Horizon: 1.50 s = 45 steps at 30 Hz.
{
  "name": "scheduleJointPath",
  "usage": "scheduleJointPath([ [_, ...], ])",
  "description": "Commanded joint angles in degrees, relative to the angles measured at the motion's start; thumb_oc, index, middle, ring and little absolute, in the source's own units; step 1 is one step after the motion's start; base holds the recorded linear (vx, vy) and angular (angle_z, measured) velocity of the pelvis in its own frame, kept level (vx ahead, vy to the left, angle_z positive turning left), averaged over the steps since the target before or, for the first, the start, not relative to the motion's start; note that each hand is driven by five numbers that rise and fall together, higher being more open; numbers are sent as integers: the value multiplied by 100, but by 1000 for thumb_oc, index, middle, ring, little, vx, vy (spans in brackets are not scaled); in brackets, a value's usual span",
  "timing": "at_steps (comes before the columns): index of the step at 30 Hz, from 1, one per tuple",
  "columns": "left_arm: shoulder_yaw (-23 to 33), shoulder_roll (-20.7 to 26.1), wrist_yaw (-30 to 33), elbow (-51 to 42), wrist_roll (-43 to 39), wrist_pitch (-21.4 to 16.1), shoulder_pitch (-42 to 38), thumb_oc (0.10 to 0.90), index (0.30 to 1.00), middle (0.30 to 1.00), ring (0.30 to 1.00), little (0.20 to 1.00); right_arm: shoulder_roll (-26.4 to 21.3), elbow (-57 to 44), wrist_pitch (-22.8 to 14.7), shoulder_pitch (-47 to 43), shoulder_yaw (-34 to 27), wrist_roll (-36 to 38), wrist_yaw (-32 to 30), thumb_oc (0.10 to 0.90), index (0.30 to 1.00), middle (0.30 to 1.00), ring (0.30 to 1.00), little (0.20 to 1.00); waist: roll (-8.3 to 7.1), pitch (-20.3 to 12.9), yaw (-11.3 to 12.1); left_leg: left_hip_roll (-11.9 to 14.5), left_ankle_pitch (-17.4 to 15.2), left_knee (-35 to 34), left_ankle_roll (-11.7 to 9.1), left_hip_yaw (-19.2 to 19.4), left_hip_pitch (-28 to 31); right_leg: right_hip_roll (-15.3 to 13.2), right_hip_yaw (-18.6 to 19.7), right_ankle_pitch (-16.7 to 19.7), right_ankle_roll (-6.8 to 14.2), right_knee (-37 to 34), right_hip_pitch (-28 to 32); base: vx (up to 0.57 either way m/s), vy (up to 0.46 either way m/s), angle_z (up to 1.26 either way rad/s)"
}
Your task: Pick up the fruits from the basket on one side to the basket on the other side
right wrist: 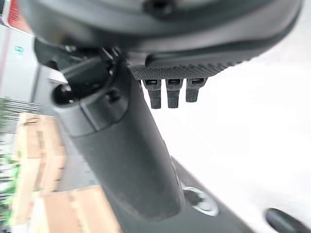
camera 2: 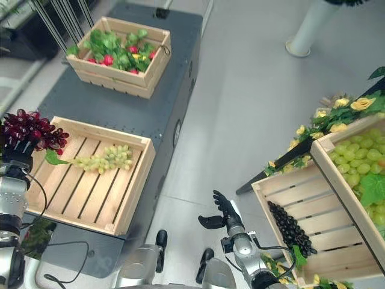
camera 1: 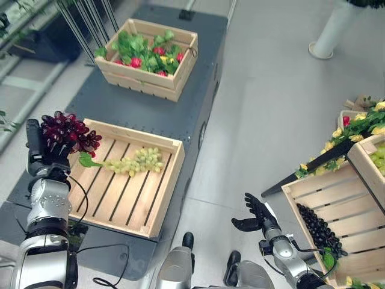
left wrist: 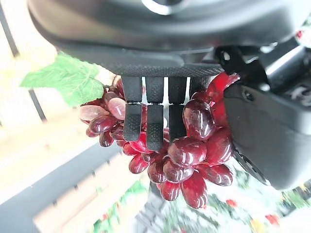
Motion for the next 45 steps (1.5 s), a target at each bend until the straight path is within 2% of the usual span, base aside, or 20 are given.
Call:
scheduleJointPath([
  [1, 8, 145, -321, -550, 170, -347, -213, 400, 300, 300, 300, 300, -261, -522, -371, -6, 97, -337, -305, 800, 900, 900, 900, 900, 377, -767, -37, -514, -395, -403, 174, -315, 453, 133, 50, 200, -251, -40, -142, 11, -100, -4],
  [6, -323, 18, -335, -1260, 251, -237, -348, 400, 300, 300, 300, 300, -391, -1805, -144, -245, 403, -164, -298, 800, 900, 900, 900, 900, 459, -1000, -31, -519, -172, -922, 108, -431, 689, 231, 109, 420, -258, -563, 81, -7, -108, 1],
  [10, -611, 18, -369, -1489, 203, -124, -726, 400, 300, 300, 300, 300, -421, -2194, -142, -583, 555, 225, 85, 800, 900, 900, 900, 900, 489, -1127, -15, -502, -31, -1214, 56, -450, 763, 281, 96, 564, -257, -860, 166, -34, -100, 1],
  [14, -987, -43, -373, -1637, 232, -34, -1167, 400, 300, 300, 300, 300, -371, -2537, 37, -1024, 638, 501, 270, 800, 900, 900, 900, 900, 477, -1200, -10, -492, 113, -1479, 10, -476, 809, 331, 54, 699, -258, -1125, 236, -47, -100, -1],
  [15, -1221, -89, -336, -1701, 247, 47, -1466, 400, 300, 300, 300, 300, -368, -2739, 200, -1390, 681, 669, 270, 800, 900, 900, 900, 900, 464, -1264, -10, -495, 146, -1517, -15, -499, 758, 357, 22, 761, -264, -1252, 257, -64, -115, 1],
  [22, -1828, -422, -302, -1677, 313, 150, -2158, 400, 300, 300, 300, 300, -58, -2859, 579, -2369, 742, 980, -153, 800, 900, 900, 900, 900, 431, -1351, -24, -479, 148, -1517, -5, -445, 745, 377, 28, 820, -298, -1341, 272, -42, -76, -2],
  [25, -2108, -682, -226, -1724, 381, 249, -2493, 400, 300, 300, 300, 300, 224, -2710, 828, -2958, 790, 1076, -505, 800, 900, 900, 900, 900, 438, -1404, -17, -465, 142, -1517, -7, -406, 779, 391, 62, 833, -338, -1380, 312, -17, -62, -10],
  [29, -2335, -911, -247, -1595, 280, 325, -2789, 400, 300, 300, 300, 300, 358, -2524, 999, -3461, 795, 1189, -900, 800, 900, 900, 900, 900, 439, -1447, -35, -458, 124, -1517, -8, -369, 821, 404, 99, 833, -363, -1395, 350, -16, -51, -3],
  [37, -2725, -1343, -324, -1559, 158, 460, -3260, 400, 300, 300, 300, 300, 374, -2134, 1338, -4272, 740, 1356, -1229, 800, 900, 900, 900, 900, 418, -1508, -58, -457, 107, -1517, -30, -363, 858, 416, 135, 839, -370, -1395, 378, 1, -1, 0],
  [45, -2929, -1592, -419, -1656, 15, 593, -3407, 400, 300, 300, 300, 300, 335, -1796, 1516, -4773, 768, 1514, -1394, 800, 900, 900, 900, 900, 352, -1549, -26, -463, 107, -1517, -43, -383, 864, 416, 128, 852, -367, -1395, 380, 2, -1, -1],
])
